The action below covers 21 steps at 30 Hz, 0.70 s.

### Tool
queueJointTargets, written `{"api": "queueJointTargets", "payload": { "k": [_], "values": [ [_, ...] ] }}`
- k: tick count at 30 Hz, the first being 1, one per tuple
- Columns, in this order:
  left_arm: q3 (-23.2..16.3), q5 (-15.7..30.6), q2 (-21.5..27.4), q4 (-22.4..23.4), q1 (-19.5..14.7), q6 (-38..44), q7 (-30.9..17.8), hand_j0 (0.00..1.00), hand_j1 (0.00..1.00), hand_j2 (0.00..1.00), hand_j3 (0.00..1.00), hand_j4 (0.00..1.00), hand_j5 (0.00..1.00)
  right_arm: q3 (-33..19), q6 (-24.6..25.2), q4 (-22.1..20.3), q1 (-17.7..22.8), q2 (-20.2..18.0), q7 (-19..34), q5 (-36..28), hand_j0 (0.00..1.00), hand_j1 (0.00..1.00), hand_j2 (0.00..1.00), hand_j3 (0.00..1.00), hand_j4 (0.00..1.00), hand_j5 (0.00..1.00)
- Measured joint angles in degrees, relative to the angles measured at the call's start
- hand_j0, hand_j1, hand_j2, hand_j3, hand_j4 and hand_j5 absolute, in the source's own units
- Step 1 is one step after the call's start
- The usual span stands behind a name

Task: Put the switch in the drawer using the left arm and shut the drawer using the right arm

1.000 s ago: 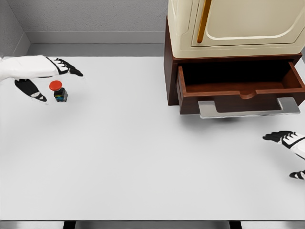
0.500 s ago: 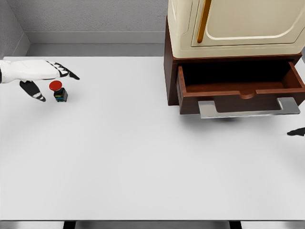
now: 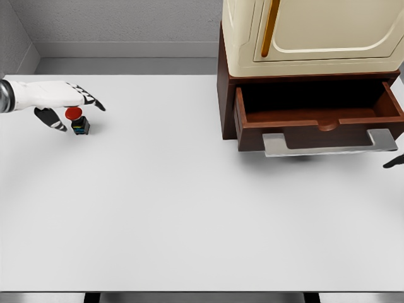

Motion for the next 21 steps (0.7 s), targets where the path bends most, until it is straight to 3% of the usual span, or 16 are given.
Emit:
{"api": "queueJointTargets", "payload": {
  "k": [21],
  "values": [
    [0.19,-3.19,-1.16,4.24,-0.18,0.01,0.0,0.85,0.85,0.85,0.85,0.85,0.85,2.77,-0.01,-0.09,-1.23,-0.13,0.0,-0.03,0.64,0.64,0.64,0.64,0.64,0.64]
  ]
}}
